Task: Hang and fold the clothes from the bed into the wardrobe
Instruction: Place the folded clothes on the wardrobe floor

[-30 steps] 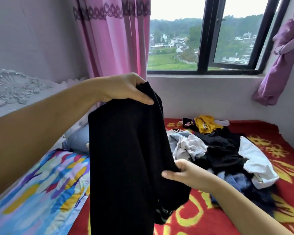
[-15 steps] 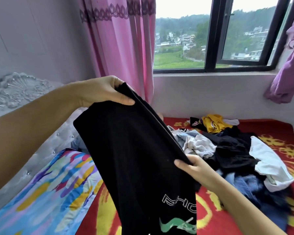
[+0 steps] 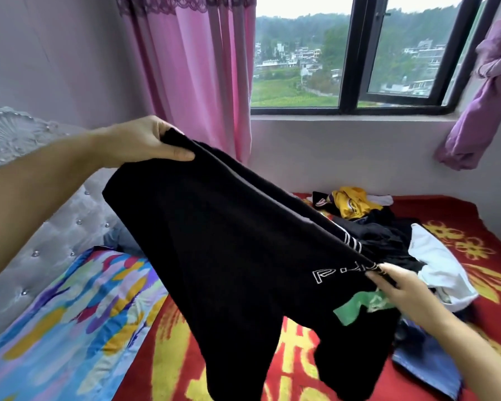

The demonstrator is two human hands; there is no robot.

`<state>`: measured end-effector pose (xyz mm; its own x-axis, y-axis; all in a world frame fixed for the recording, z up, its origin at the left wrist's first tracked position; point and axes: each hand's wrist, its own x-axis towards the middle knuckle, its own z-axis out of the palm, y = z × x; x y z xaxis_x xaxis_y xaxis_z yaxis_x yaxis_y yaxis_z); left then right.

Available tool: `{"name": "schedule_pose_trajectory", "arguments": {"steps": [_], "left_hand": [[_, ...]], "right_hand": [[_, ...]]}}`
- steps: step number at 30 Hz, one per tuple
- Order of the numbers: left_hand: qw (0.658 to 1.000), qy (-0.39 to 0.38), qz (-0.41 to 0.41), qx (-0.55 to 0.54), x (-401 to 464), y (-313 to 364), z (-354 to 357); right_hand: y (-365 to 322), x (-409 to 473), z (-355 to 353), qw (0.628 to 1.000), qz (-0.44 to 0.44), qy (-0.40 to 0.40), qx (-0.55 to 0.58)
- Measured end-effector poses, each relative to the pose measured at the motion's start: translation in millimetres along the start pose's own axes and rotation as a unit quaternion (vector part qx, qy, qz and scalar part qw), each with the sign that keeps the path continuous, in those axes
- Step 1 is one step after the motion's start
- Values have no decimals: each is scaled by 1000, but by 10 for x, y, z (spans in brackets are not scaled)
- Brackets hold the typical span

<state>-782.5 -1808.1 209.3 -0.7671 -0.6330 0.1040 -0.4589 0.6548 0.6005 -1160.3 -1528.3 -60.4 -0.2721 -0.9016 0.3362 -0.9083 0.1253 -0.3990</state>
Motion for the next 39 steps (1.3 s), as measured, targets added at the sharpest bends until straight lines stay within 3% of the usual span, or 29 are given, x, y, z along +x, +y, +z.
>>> {"name": "schedule_pose_trajectory", "arguments": {"steps": [2, 5, 8, 10, 14, 18, 20, 22, 25, 27, 31, 32, 34, 39], "left_hand": [[1000, 7, 8, -25, 51, -158, 98], [998, 48, -12, -44, 310, -370, 296], [987, 140, -15, 72, 741, -504, 570], [976, 195, 5, 92, 981, -514, 667], [954, 281, 102, 34, 1099, -386, 705], [946, 277, 165, 32, 637, -618, 1119], [938, 249, 210, 114, 278, -959, 1427], [935, 181, 250, 176, -152, -1439, 1783], [936, 62, 237, 253, -889, -2188, 2365], [931, -11, 198, 305, -1416, -2682, 2761], [925, -172, 14, 339, -2431, -3368, 3484], [920, -211, -23, 329, -2595, -3442, 3644], [915, -243, -40, 319, -2719, -3440, 3930], [934, -242, 37, 260, -2343, -2930, 4717]], "right_hand": [[100, 163, -189, 998, 44, -8, 51], [204, 473, -339, 998, 44, 2, -54], [257, 893, -349, 988, 100, 0, -117], [326, 1112, -510, 982, 132, 26, -131], [502, 1150, -797, 973, 176, 129, -78], [564, 782, -804, 956, 240, 164, 45], [527, 514, -589, 969, 219, 105, 41], [456, 186, -178, 985, 174, -2, 3], [364, -416, 664, 977, 85, -171, -92], [247, -802, 1307, 939, 52, -319, -119], [60, -1512, 2385, 805, 66, -580, -106], [51, -1622, 2524, 785, 101, -605, -84], [137, -1745, 2648, 783, 188, -592, -38], [675, -2007, 2494, 792, 335, -505, -75]]}}
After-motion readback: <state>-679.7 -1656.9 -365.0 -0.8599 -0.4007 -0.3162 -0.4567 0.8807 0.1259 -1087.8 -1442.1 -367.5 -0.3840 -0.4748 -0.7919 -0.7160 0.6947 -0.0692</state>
